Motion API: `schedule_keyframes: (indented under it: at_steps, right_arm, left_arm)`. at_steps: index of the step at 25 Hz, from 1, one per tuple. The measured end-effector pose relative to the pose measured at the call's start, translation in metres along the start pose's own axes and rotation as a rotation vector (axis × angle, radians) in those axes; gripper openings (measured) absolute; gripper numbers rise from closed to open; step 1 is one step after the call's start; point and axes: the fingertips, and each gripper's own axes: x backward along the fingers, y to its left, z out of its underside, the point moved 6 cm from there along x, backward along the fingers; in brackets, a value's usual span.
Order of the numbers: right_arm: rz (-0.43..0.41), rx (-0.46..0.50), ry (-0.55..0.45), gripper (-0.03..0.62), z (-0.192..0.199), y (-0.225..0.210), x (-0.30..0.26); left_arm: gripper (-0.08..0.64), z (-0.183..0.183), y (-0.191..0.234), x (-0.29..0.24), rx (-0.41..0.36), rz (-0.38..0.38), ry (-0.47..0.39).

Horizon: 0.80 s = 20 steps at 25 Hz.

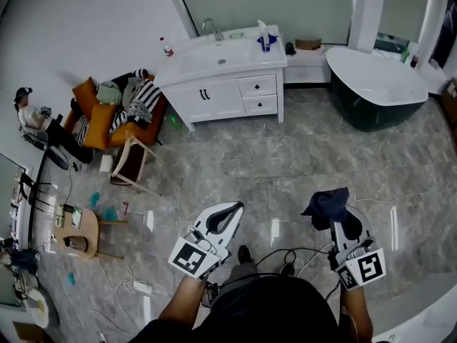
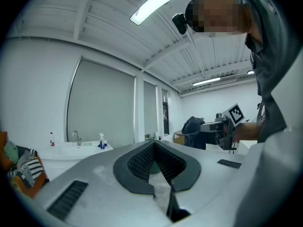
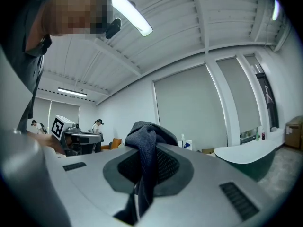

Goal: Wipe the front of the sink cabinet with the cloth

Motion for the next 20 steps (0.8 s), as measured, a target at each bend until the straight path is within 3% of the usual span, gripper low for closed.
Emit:
schedule_keyframes:
  at_steps: [11,20]
  right_arm:
    - [0.074,0.045,0.027,0.026,0.0,0.067,-0.099]
    - [0.088,0.066,0.019,0.026,-0.013,0.099,-0.169]
  left_arm:
    - [0.003,0.011,0.121,0.027,0.006,0.042,-0.054]
    - [0.003,0.01,0.187,0.034,-0.016,0.072,-0.085]
